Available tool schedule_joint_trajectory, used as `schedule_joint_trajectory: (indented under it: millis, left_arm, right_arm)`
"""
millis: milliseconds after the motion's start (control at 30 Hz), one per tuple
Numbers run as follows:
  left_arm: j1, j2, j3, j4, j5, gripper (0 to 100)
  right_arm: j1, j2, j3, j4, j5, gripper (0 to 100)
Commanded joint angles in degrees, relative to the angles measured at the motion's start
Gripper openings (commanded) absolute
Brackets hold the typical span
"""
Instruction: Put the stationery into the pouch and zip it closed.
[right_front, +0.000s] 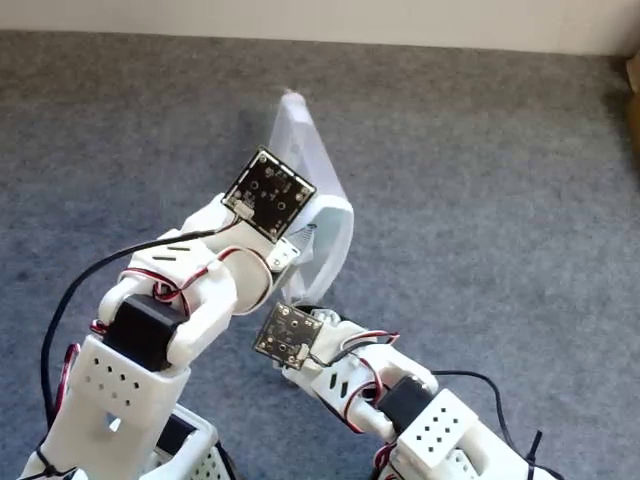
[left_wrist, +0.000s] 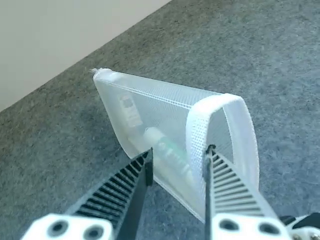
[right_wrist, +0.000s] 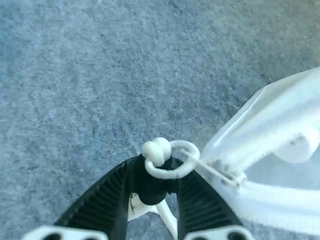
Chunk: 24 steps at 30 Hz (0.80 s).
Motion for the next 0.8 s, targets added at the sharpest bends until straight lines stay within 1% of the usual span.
schedule_joint_trajectory:
  millis: [0, 167, 367, 633, 767]
  left_arm:
    - [2.1, -0.2, -2.9, -3.8, -0.1, 17]
    - [5.3, -0.4, -3.3, -4.0, -0.1, 17]
    - [5.4, -1.3, -6.5, -3.8, -0.1, 17]
    - [2.2, -9.9, -6.6, -3.8, 0.9, 17]
    - [-2.5, -12.8, -6.6, -3.8, 3.3, 17]
  right_arm:
    - [0.7, -1.3, -0.7, -1.3, 0.5, 0.5]
    - [0.8, -1.3, -0.7, -1.3, 0.5, 0.5]
    - [1.0, -1.3, -0.8, -1.3, 0.5, 0.5]
    - [1.0, -1.3, -0.8, -1.1, 0.4, 0.5]
    - [1.0, -1.3, -0.8, -1.0, 0.4, 0.5]
